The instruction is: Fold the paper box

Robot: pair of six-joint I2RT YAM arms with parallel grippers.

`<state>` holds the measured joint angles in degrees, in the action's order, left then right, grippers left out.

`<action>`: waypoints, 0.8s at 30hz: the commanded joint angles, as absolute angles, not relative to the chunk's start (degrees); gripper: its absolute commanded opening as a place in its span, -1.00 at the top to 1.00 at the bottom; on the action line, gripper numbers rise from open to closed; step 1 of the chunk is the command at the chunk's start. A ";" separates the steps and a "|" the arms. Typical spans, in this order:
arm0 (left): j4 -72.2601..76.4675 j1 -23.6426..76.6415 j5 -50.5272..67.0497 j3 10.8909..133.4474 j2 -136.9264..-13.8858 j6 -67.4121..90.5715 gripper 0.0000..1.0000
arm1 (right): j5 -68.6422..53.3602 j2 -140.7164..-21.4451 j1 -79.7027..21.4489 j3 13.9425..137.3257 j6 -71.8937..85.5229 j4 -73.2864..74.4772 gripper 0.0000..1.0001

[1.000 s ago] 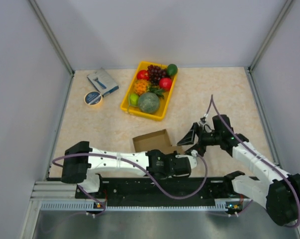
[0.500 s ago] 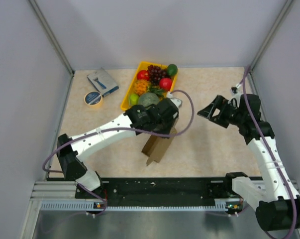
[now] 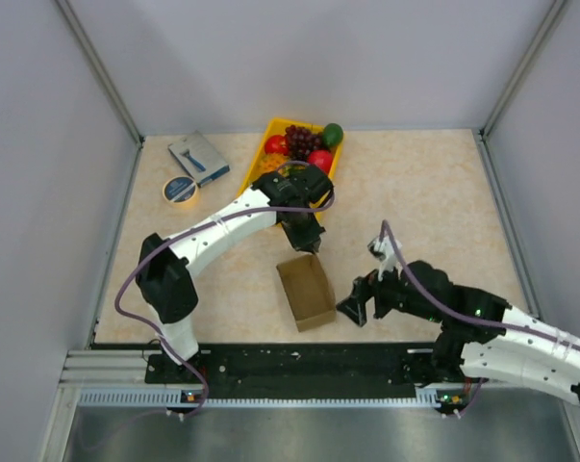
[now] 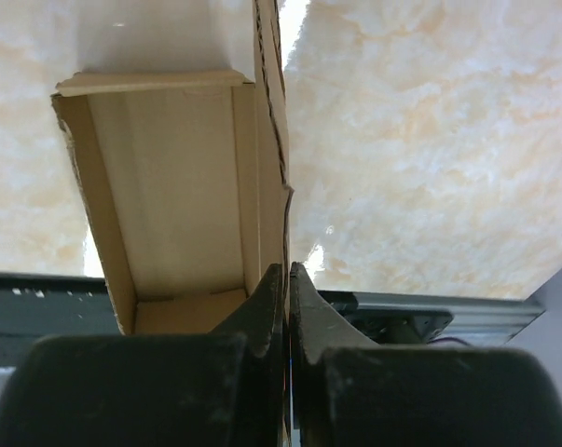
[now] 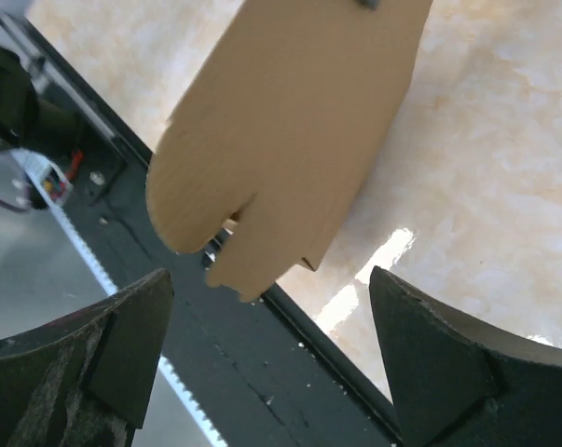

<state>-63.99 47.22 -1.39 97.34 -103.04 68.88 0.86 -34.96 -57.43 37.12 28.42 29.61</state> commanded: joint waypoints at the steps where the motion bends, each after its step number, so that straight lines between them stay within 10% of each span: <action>1: -69.09 46.49 -4.82 98.27 -100.55 84.44 1.00 | 29.33 -40.06 -72.40 39.54 27.50 28.29 -0.70; 14: -74.79 45.70 -10.20 99.05 -98.62 91.67 1.00 | 50.10 -62.13 -78.84 50.36 35.86 35.60 -0.15; 24: -74.18 45.70 -11.34 97.65 -96.42 95.09 1.00 | 49.93 -63.11 -78.58 49.23 34.89 30.86 0.83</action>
